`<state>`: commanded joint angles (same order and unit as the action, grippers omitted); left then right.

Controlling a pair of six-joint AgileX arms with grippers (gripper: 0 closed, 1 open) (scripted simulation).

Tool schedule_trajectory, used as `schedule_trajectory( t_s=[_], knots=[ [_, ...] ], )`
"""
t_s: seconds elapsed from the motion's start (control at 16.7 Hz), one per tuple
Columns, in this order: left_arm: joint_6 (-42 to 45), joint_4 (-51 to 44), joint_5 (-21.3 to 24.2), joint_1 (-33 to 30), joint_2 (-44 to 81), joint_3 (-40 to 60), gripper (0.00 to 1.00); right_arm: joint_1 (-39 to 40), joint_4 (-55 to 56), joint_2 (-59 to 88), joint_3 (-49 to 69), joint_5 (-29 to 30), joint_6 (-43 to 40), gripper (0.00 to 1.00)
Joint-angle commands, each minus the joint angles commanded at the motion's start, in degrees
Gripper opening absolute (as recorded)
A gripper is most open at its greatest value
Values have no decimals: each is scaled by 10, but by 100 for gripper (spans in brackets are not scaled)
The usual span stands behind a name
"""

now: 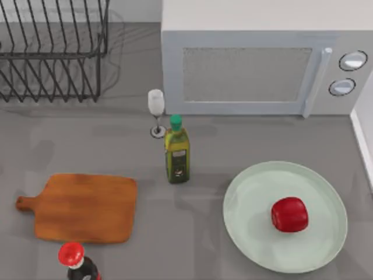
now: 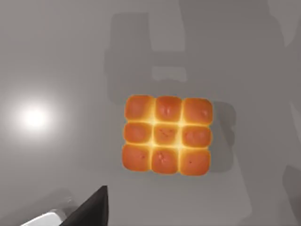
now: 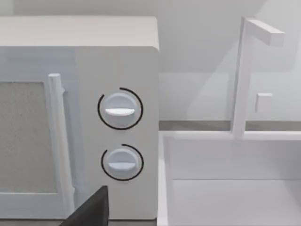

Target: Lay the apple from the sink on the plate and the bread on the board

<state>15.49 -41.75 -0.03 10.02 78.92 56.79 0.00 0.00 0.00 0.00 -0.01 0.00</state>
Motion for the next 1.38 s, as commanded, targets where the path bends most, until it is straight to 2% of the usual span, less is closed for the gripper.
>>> schedule_trajectory(
  t_s=[0.3,0.54,1.02,1.38],
  knots=[
    [43,-115,1,27,221,157,100,0,0,0,0,0,0,100],
    [63,-166,1,39,312,227,100,0,0,0,0,0,0,100],
    [64,-165,1,39,329,230,100,0,0,0,0,0,0,100],
    [66,-68,1,41,372,177,100,0,0,0,0,0,0,100]
  ],
)
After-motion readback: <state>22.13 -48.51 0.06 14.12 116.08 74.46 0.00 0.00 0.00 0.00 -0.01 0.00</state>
